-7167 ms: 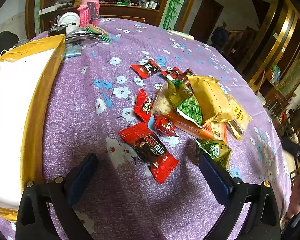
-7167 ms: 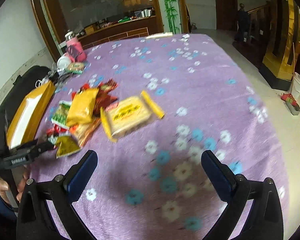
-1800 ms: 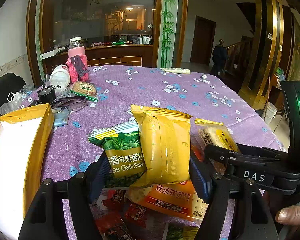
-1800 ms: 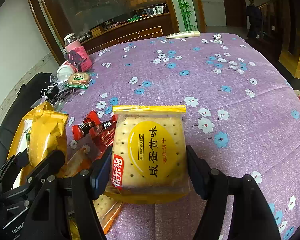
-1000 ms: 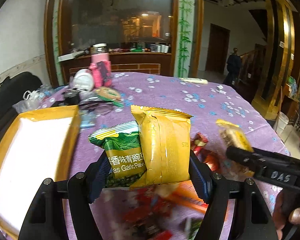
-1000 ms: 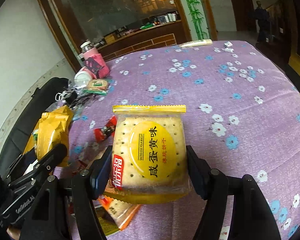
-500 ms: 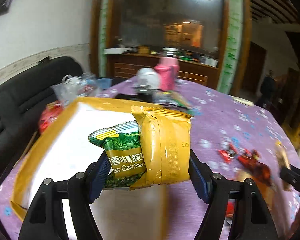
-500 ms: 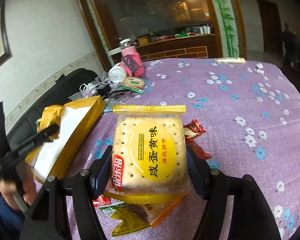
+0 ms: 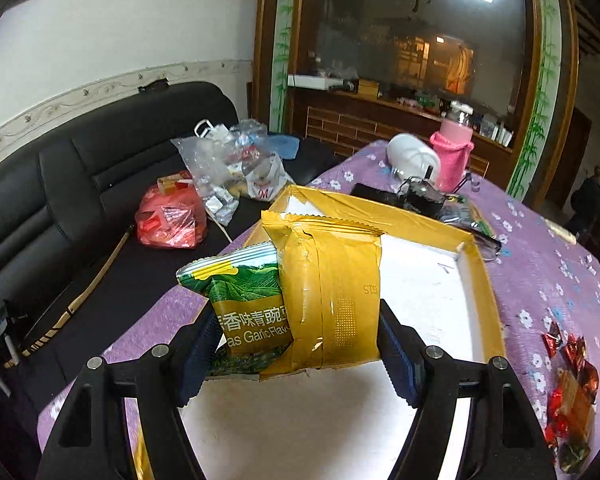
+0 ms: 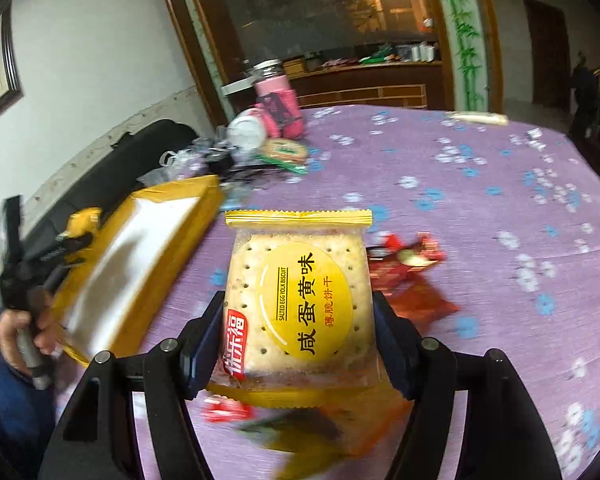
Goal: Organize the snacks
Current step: 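Carry both held snacks over the white tray with both grippers, then lower and release the snacks into the tray with both grippers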
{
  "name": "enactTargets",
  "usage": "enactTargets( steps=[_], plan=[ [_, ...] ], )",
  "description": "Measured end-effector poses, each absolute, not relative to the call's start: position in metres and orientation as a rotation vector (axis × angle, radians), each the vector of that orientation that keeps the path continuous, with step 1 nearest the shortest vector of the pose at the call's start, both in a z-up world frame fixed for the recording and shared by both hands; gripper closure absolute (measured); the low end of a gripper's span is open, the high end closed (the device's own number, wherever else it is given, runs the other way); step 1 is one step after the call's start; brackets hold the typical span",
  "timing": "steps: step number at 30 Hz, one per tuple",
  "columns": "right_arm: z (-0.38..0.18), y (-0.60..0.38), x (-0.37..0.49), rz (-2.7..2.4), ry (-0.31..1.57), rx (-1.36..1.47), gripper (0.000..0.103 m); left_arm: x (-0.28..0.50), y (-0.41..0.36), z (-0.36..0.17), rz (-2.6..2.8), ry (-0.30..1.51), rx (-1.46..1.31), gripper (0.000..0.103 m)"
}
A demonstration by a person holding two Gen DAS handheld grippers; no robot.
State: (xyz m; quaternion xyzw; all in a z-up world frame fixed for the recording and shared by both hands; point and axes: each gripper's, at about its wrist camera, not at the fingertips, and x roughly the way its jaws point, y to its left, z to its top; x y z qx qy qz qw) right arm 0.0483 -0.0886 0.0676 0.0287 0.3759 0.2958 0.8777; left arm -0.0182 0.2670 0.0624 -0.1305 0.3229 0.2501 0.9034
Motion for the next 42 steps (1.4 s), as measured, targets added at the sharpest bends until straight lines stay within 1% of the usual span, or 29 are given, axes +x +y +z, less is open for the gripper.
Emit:
enactTargets(
  steps=[6,11,14,18,21,31,42],
  plan=[
    [0.092,-0.006,0.055,0.754,0.893,0.107,0.034,0.019,0.284,0.060,0.469,0.770,-0.281,0.025],
    [0.106,0.067,0.072,0.796,0.947,0.087,0.034,0.035,0.296,0.043,0.443,0.810,-0.349,0.025],
    [0.102,0.102,0.085,0.792,0.990,0.087,0.034,0.037,0.296,0.041,0.422,0.807,-0.356,0.025],
    [0.081,0.139,0.110,0.745,1.049,0.082,0.034,0.038,0.299,0.037,0.428,0.826,-0.361,0.025],
    [0.066,0.152,0.127,0.726,1.089,0.109,0.034,0.040,0.303,0.034,0.474,0.847,-0.353,0.025],
    [0.034,0.179,0.148,0.671,1.146,0.037,0.034,0.043,0.304,0.027,0.490,0.883,-0.344,0.025],
    [0.030,0.187,0.145,0.666,1.117,-0.012,0.034,0.044,0.304,0.027,0.494,0.893,-0.340,0.025]
  ],
)
